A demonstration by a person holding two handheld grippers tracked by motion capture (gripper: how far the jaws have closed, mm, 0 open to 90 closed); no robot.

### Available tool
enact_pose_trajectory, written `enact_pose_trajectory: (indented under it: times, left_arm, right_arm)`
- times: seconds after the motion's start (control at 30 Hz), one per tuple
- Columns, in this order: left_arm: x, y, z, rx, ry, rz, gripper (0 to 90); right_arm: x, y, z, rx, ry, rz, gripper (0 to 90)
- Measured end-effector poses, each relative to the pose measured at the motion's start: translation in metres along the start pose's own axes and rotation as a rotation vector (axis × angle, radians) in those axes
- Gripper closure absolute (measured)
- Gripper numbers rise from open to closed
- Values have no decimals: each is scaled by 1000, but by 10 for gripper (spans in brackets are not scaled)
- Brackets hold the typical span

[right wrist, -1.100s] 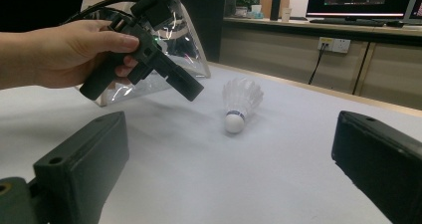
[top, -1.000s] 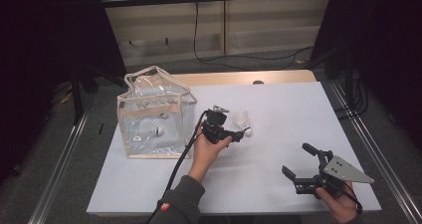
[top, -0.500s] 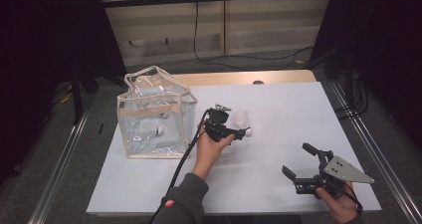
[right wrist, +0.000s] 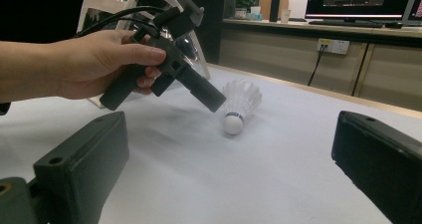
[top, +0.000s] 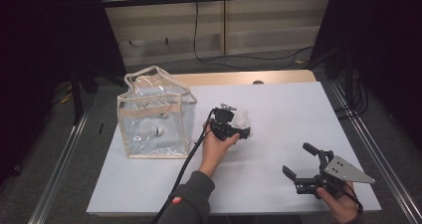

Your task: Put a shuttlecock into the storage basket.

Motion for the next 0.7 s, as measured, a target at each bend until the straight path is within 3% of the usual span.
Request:
enact_pose_trajectory:
  times: [0.7]
  left_arm:
    - [0, 10, 3, 14, -2, 39, 79]
  right_arm:
    - [0, 0, 0, 2, -3, 1, 12]
Point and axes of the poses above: each handheld gripper's, and its own axes: y roughly forward along the jaws, z roughly out of its top, x roughly to its right, the point moved 9 cm from there along y, roughly forward along the jaws, and after that the axes turned 6 degrees about -y, right-handed, at the moved point
